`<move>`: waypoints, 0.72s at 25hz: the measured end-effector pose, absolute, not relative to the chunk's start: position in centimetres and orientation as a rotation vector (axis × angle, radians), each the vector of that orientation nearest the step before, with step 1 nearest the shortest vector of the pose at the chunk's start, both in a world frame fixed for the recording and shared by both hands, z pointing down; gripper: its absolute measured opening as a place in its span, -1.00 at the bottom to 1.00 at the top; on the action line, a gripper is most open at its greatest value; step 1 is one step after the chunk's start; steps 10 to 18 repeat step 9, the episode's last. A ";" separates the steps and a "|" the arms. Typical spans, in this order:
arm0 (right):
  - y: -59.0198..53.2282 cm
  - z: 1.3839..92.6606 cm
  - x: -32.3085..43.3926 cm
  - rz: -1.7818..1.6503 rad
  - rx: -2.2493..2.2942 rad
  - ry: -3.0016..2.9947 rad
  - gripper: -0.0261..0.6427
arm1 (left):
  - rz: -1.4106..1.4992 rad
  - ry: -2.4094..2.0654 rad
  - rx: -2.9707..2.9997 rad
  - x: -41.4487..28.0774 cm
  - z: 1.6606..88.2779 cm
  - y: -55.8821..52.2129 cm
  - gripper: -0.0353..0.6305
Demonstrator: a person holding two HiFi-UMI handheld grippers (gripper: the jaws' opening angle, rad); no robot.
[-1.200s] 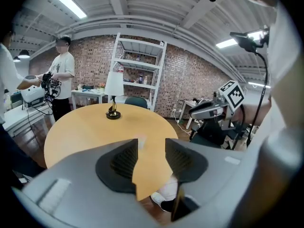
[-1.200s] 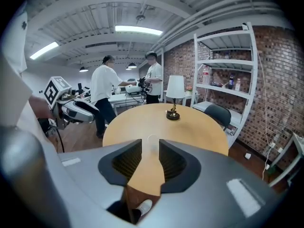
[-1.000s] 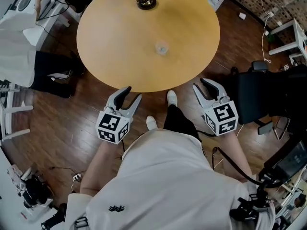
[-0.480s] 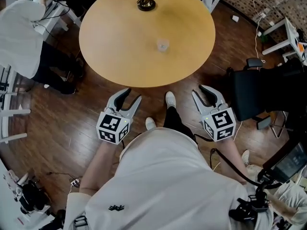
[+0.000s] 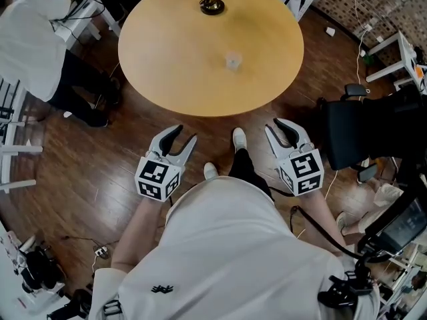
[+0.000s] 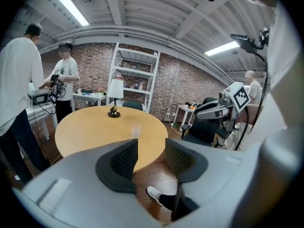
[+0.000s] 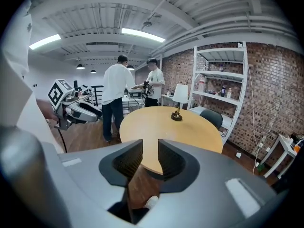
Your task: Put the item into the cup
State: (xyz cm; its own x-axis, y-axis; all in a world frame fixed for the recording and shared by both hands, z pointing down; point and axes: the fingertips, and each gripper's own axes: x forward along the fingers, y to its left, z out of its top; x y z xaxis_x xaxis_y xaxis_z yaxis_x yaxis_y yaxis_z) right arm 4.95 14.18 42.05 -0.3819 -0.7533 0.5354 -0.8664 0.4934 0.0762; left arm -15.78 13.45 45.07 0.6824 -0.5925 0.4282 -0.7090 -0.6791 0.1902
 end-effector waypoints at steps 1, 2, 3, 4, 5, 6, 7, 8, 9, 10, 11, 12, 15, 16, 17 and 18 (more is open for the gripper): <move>14.4 42.0 4.7 0.292 1.331 -2.234 -0.61 | 0.476 -1.028 2.553 -16.0 45.1 13.7 -0.41; 14.5 42.0 4.6 0.291 1.331 -2.234 -0.61 | 0.476 -1.030 2.552 -16.1 45.1 14.0 -0.41; 14.7 42.0 4.6 0.292 1.330 -2.234 -0.61 | 0.476 -1.030 2.552 -16.1 45.2 14.2 -0.41; 14.7 42.1 4.7 0.294 1.329 -2.233 -0.61 | 0.477 -1.030 2.551 -16.0 45.2 14.3 -0.41; 14.7 42.2 4.9 0.296 1.327 -2.232 -0.61 | 0.477 -1.031 2.550 -15.9 45.3 14.2 -0.41; 14.7 42.3 5.1 0.298 1.327 -2.230 -0.61 | 0.478 -1.031 2.549 -15.7 45.4 14.2 -0.41; 14.7 42.4 5.3 0.300 1.327 -2.230 -0.62 | 0.478 -1.031 2.547 -15.6 45.4 14.1 -0.41; 14.6 42.5 5.5 0.301 1.328 -2.229 -0.62 | 0.478 -1.032 2.546 -15.5 45.5 14.1 -0.41; 14.6 42.5 5.6 0.302 1.330 -2.228 -0.62 | 0.478 -1.032 2.546 -15.4 45.6 14.0 -0.41; 14.6 42.5 5.6 0.302 1.330 -2.228 -0.62 | 0.478 -1.032 2.546 -15.4 45.6 14.0 -0.41; 14.6 42.5 5.6 0.302 1.330 -2.228 -0.62 | 0.478 -1.032 2.546 -15.4 45.6 14.0 -0.41; 14.6 42.5 5.6 0.302 1.330 -2.228 -0.62 | 0.478 -1.032 2.546 -15.4 45.6 14.0 -0.41; 14.6 42.5 5.6 0.302 1.330 -2.228 -0.62 | 0.478 -1.032 2.546 -15.4 45.6 14.0 -0.41; 14.6 42.5 5.6 0.302 1.330 -2.228 -0.62 | 0.478 -1.032 2.546 -15.4 45.6 14.0 -0.41; 14.6 42.5 5.6 0.302 1.330 -2.228 -0.62 | 0.478 -1.032 2.546 -15.4 45.6 14.0 -0.41; 14.6 42.5 5.6 0.302 1.330 -2.228 -0.62 | 0.478 -1.032 2.546 -15.4 45.6 14.0 -0.41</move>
